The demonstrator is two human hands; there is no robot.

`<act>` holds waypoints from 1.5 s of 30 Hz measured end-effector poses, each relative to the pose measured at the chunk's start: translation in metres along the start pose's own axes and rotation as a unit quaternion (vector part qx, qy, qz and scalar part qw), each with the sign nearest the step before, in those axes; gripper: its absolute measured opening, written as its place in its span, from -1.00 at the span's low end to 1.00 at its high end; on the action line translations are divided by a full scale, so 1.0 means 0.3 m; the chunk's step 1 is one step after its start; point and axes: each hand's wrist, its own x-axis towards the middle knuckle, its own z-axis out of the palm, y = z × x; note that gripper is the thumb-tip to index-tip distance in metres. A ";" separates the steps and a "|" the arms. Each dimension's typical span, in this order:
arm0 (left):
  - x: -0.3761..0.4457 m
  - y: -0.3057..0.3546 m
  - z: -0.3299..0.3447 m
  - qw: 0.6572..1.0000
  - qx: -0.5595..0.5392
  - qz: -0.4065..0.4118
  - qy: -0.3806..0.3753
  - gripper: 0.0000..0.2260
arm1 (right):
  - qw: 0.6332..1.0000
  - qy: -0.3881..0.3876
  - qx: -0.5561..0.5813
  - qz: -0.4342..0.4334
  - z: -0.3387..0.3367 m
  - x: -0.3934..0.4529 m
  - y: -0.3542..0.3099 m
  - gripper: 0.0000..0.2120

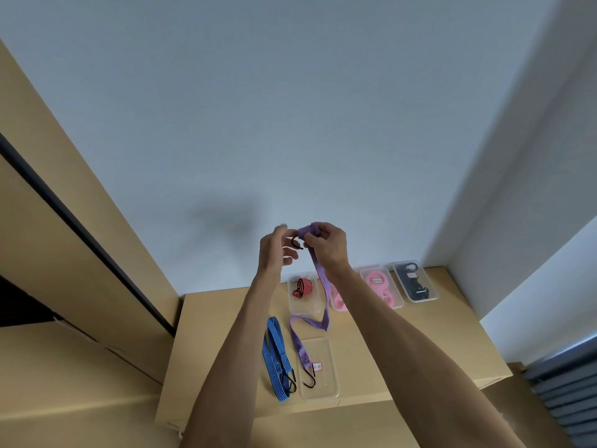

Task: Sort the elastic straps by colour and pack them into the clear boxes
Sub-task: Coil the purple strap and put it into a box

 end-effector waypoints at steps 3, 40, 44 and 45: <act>0.018 0.004 -0.005 0.996 0.074 -0.044 0.024 -0.62 | 0.997 -0.010 -0.064 -0.035 0.003 -0.018 -0.002 -0.78; -0.005 -0.083 0.012 0.940 0.233 0.244 0.059 -0.73 | 0.990 -0.024 -0.082 0.116 -0.056 0.027 0.023 -0.84; 0.006 -0.080 0.013 0.929 0.247 0.269 0.067 -0.79 | 0.988 -0.032 -0.069 0.135 -0.050 0.022 0.008 -0.78; 0.006 -0.076 0.013 0.927 0.250 0.271 0.068 -0.78 | 0.987 -0.036 -0.072 0.140 -0.048 0.022 0.004 -0.76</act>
